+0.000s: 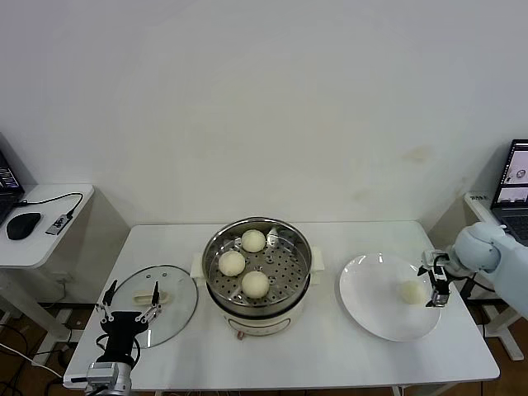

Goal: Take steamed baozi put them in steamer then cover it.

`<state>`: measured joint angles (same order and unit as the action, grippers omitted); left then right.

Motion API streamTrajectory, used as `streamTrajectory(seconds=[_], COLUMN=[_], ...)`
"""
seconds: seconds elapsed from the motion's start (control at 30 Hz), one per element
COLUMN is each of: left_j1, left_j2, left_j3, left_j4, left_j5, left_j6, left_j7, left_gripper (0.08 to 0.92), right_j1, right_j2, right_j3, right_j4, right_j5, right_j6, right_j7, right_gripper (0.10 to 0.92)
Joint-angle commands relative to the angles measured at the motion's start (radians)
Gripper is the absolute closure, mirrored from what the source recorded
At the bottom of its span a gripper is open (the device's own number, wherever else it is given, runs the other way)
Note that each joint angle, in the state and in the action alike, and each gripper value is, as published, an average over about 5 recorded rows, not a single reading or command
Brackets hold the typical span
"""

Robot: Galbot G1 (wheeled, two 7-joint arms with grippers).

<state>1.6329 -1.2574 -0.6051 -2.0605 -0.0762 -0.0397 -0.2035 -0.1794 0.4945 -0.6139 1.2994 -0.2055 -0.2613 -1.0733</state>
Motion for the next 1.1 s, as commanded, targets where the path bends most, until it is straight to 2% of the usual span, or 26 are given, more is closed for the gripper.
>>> streamTrajectory(seconds=[0.03, 0.57, 0.83, 1.1], left_j1=[0.002, -0.004, -0.004, -0.008], left_j2=[-0.001, -0.008, -0.004, -0.003], left_j3=[0.0, 0.002, 0.001, 0.004], left_j4=[-0.002, -0.003, 0.005, 0.0], left_j5=[0.003, 0.032, 0.025, 0.031], left_j6=[0.0, 0.002, 0.001, 0.004], left_j7=[-0.001, -0.005, -0.006, -0.004], left_gripper=[0.177, 0.177, 0.177, 0.177], right_j1=[-0.066, -0.061, -0.059, -0.008], right_j2=[0.086, 0.155, 0.149, 0.123], right_j3=[0.056, 0.063, 0.064, 0.033], right_j4=[-0.121, -0.17, -0.168, -0.114], right_j5=[-0.048, -0.07, -0.071, -0.041], right_j6=[0.008, -0.006, -0.013, -0.028], right_j7=[0.026, 0.038, 0.031, 0.022], right_gripper=[0.203, 0.219, 0.317, 0.456])
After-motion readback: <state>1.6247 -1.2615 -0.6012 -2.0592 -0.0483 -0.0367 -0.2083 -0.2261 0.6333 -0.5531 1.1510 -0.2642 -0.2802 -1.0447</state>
